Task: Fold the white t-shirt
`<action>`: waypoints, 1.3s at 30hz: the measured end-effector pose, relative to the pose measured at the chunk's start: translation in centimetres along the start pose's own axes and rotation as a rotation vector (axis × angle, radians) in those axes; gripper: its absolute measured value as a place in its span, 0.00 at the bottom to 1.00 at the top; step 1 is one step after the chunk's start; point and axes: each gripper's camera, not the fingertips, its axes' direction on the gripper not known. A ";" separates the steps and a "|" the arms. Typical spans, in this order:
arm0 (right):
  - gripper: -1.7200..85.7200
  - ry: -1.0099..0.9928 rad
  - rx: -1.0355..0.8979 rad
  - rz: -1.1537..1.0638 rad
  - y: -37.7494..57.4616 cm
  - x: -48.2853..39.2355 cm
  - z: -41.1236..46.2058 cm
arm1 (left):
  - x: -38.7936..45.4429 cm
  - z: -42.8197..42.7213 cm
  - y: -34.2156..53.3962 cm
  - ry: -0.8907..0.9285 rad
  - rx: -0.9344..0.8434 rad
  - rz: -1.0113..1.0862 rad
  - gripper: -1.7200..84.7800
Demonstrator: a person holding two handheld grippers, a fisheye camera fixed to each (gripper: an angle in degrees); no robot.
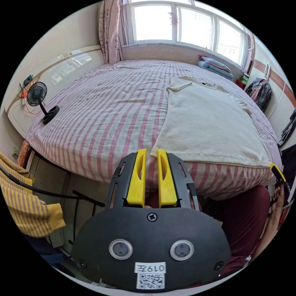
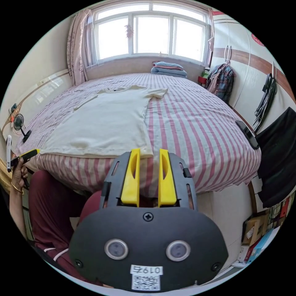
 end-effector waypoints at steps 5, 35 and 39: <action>0.10 -0.049 -0.006 0.037 0.8 1.0 0.4 | 0.6 0.2 0.3 0.036 -0.033 -0.010 0.05; 0.08 -0.143 -0.058 -0.147 5.2 8.5 6.1 | 12.9 1.9 -3.9 0.003 -0.053 0.052 0.03; 0.03 -0.158 0.016 -0.121 5.3 10.4 6.6 | 16.7 1.8 -6.7 0.089 0.021 0.058 0.03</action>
